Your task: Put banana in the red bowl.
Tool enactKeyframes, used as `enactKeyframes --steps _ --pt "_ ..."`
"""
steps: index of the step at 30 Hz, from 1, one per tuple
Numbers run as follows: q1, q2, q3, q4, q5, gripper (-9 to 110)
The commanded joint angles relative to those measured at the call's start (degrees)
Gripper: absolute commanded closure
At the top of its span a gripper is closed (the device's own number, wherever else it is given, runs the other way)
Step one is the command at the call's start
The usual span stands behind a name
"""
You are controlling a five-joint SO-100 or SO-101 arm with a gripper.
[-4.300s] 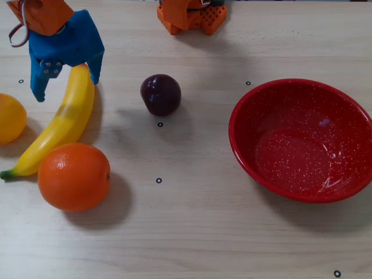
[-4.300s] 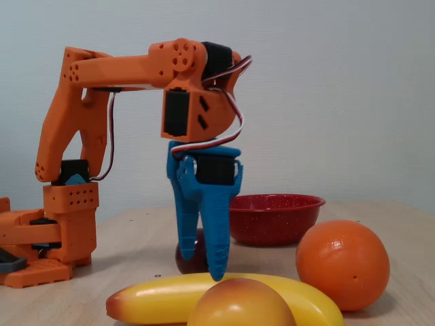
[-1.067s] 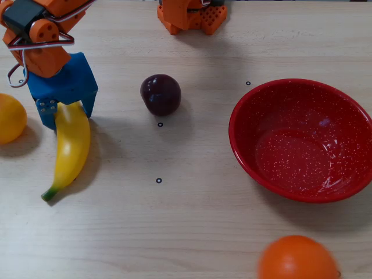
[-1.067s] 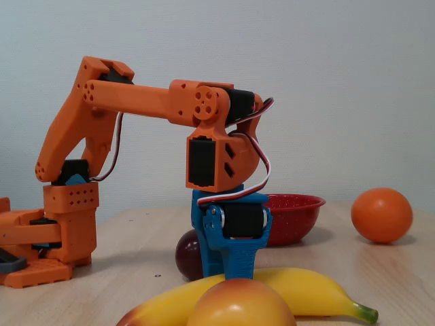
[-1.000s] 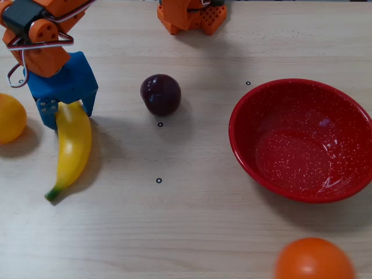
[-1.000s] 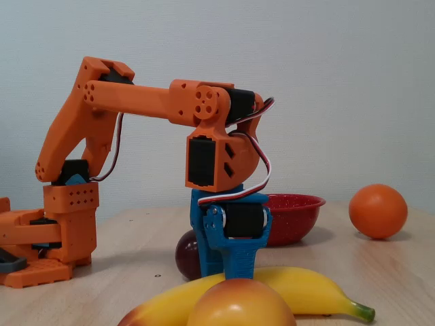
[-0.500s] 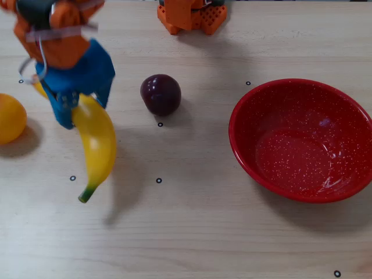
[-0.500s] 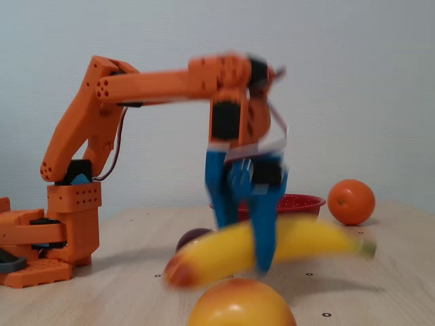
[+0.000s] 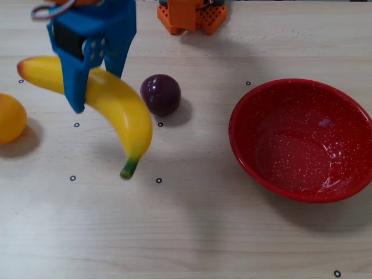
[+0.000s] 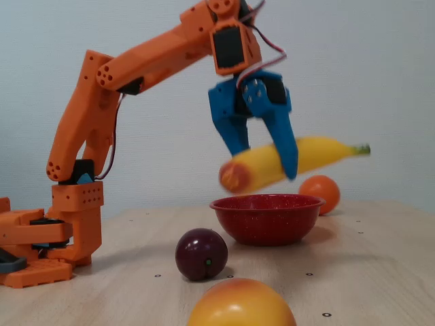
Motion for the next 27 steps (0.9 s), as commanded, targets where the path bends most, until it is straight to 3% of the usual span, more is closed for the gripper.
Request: enactKeyframes --steps 1,13,27 --pt "-2.72 12.39 -7.03 2.72 -2.55 102" --pt "-13.54 20.83 3.52 0.88 -11.51 102" --pt "-26.98 28.92 21.8 -11.95 -20.57 102"
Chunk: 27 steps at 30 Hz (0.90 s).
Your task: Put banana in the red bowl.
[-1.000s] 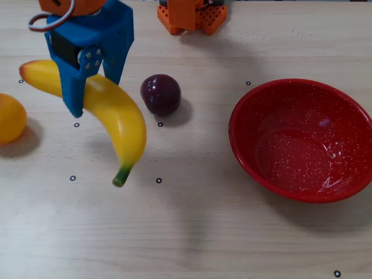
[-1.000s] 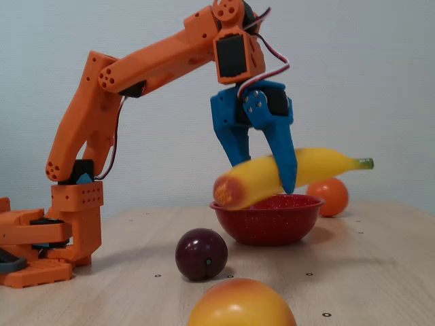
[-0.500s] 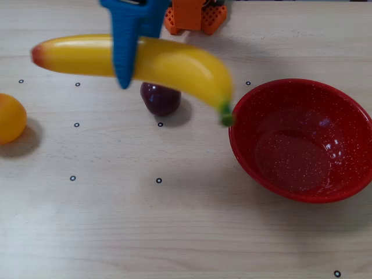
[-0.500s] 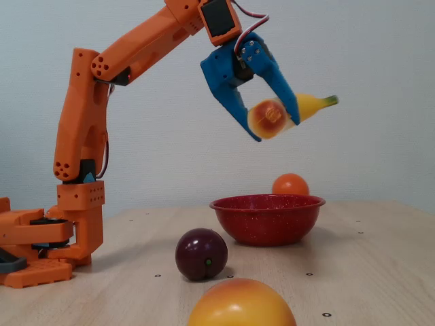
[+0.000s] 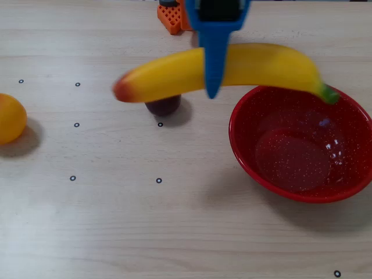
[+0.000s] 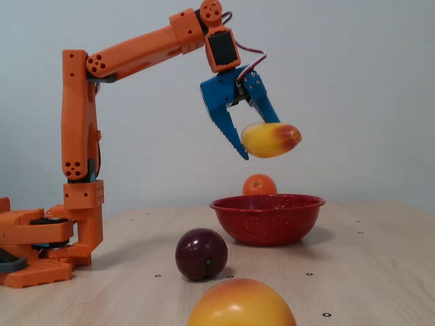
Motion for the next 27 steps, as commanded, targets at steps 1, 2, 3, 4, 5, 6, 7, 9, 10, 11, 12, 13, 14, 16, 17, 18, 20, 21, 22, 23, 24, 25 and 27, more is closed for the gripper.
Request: enactKeyframes --steps 1,2,3,4,5,6,7,9,10,11,12,13,14,16,17,18,20,21,22,23,24,25,27 --pt "-2.29 8.88 -1.49 -3.08 -2.29 102" --pt "-3.34 9.32 -0.53 -3.52 -2.9 102" --pt "-4.39 9.67 0.53 -3.87 -3.52 102" --pt "-5.54 10.02 1.49 -4.13 -4.13 102" --pt "-6.68 10.28 2.2 -4.31 -4.66 102" --pt "-7.65 10.46 2.81 -4.57 -5.01 102" --pt "-8.88 10.55 3.25 -4.83 -5.36 102" --pt "-11.16 10.55 4.39 -5.54 -6.42 102" --pt "-12.22 10.37 4.83 -5.89 -6.94 102" --pt "-13.18 10.28 5.45 -6.42 -7.47 102" --pt "-14.15 10.02 5.98 -6.86 -8.09 102" --pt "-15.12 9.67 6.42 -7.47 -8.7 102" --pt "-15.91 9.32 6.86 -8.09 -9.23 102" --pt "-17.4 8.26 7.29 -8.79 -10.2 102" --pt "-17.93 7.65 7.47 -9.23 -10.55 102" --pt "-18.46 6.94 7.47 -9.4 -11.16 102" --pt "-19.16 5.45 7.29 -9.93 -11.51 102" --pt "-19.42 4.66 7.12 -10.11 -11.69 102" --pt "-19.6 3.87 6.94 -10.2 -12.04 102" --pt "-19.78 2.99 6.59 -10.28 -12.48 102" --pt "-19.95 2.11 6.15 -10.02 -12.74 102" --pt "-20.04 1.23 5.71 -10.02 -12.83 102" --pt "-20.04 -0.88 4.66 -9.93 -13.01 102"
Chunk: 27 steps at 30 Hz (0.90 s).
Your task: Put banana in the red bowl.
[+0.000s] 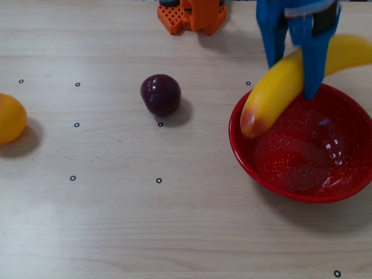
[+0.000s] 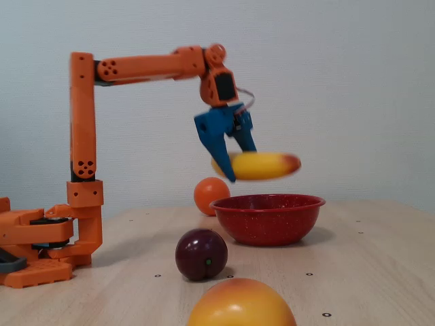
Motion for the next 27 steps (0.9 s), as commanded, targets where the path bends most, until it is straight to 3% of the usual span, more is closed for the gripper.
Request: enactKeyframes --steps 1,27 --pt "-1.23 1.67 -6.24 -1.85 -1.49 102" --pt "-0.62 -12.39 -13.89 1.41 -5.01 102"
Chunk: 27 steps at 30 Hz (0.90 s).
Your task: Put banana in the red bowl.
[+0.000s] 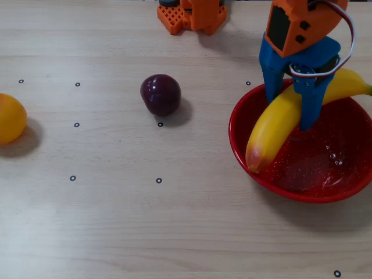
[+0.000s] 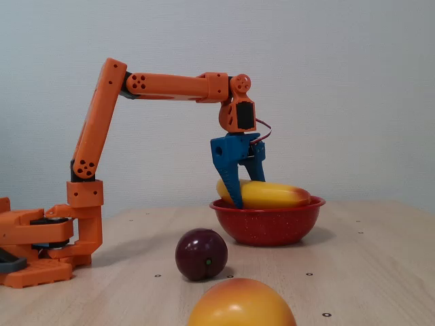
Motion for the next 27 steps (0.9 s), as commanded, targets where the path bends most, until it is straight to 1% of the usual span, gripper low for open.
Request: enactKeyframes --steps 1,5,6,9,10,11,16,27 --pt "-0.26 2.55 -5.63 1.32 -1.41 102" --pt "-0.26 2.46 -4.83 1.23 -2.37 101" --pt "-0.09 2.55 -4.75 1.23 -2.37 97" --pt "0.79 2.99 -4.39 1.76 -2.37 69" --pt "1.05 3.08 -4.39 2.11 -2.64 65" --pt "1.23 3.08 -4.39 2.37 -3.96 66" --pt "2.37 3.34 -4.48 1.32 -5.36 55" --pt "3.43 3.87 -9.14 0.18 -6.42 55"
